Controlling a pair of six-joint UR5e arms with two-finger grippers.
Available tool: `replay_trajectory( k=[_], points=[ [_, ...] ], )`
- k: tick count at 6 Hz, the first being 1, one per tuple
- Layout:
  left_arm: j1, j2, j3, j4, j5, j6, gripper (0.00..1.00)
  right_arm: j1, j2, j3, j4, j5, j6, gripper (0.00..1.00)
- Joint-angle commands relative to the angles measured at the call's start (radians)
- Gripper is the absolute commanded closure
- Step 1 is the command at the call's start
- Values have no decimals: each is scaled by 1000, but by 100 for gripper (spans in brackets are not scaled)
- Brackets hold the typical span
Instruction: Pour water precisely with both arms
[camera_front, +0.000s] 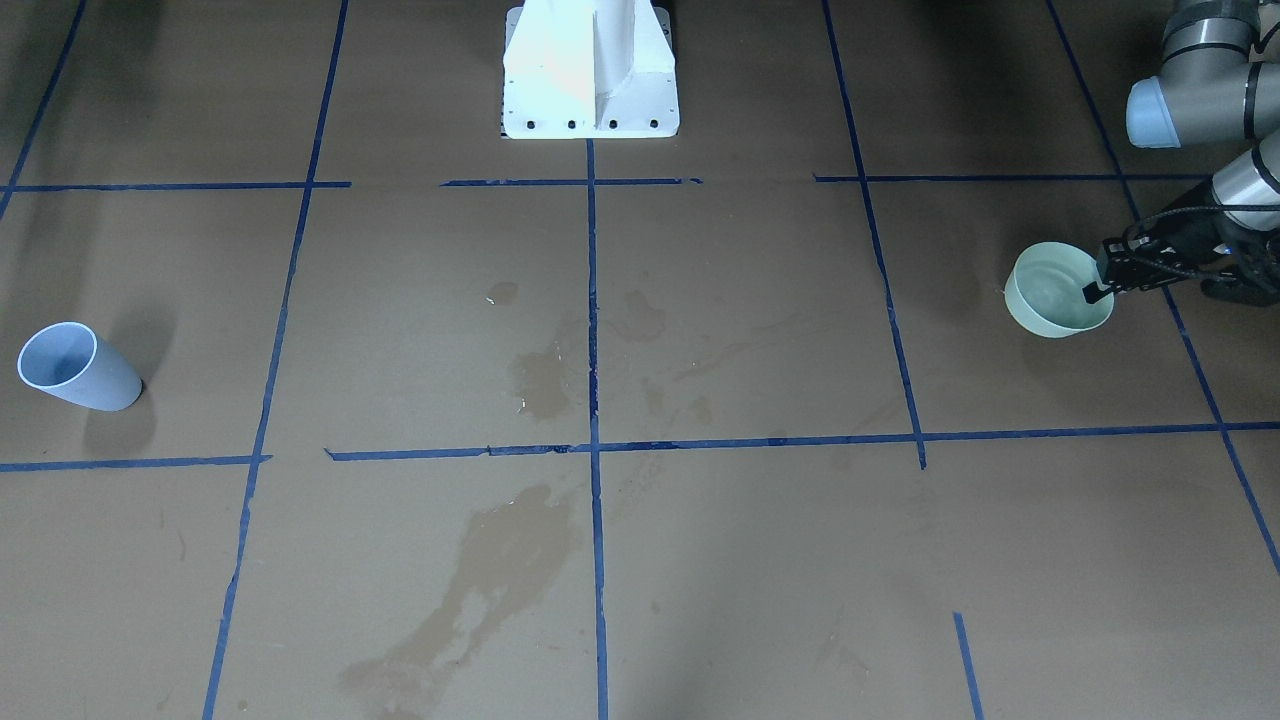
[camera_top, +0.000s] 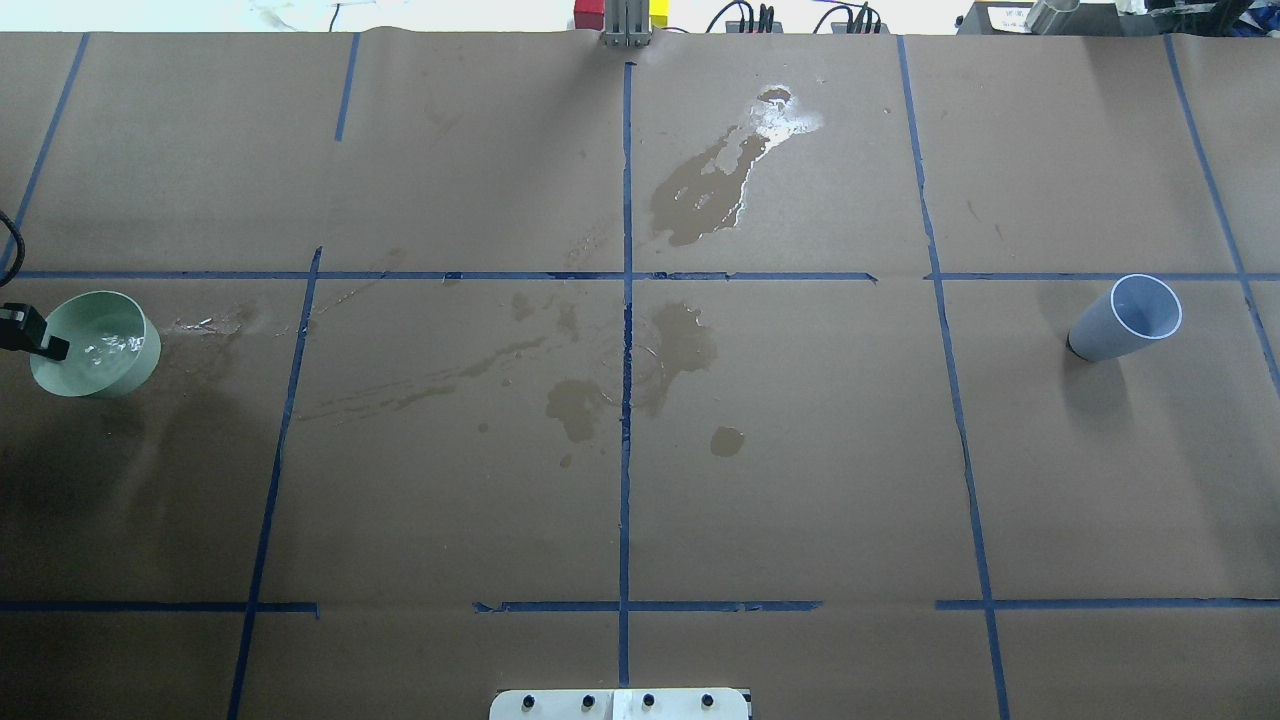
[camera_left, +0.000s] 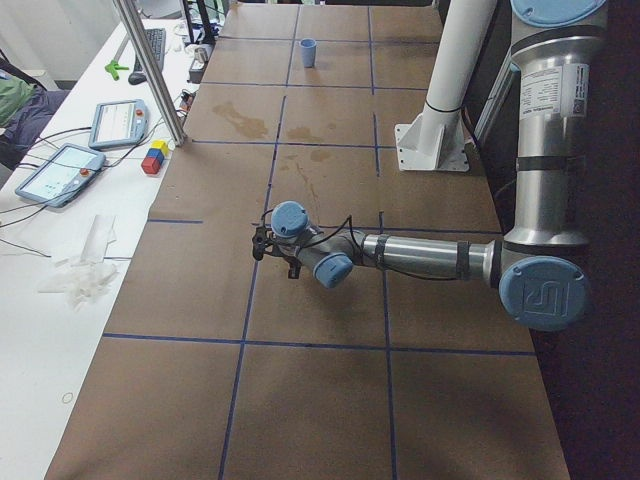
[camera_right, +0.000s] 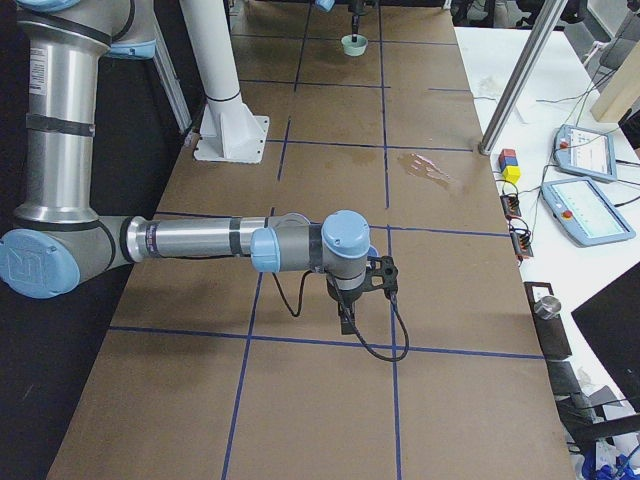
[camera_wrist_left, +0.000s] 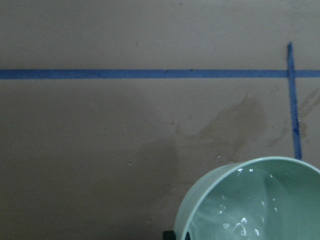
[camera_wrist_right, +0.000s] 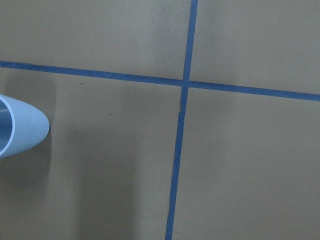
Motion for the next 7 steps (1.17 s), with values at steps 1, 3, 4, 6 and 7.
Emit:
replay_trajectory(
  k=[1,3,4,6,7],
  points=[
    [4,-8,91,-88,4,-22,98,-6,0,0,0,1,2,0],
    [6,-39,146,-95,4,-22,94,-6,0,-2,0,0,2,0],
    [6,-62,174,-95,4,-22,93,-7,0,-2,0,0,0,0],
    [7,-79,206,-95,4,-22,81,-7,0,-8,0,0,0,0],
    [9,-92,224,-95,4,-22,65,-7,0,-8,0,0,0,0]
  ],
)
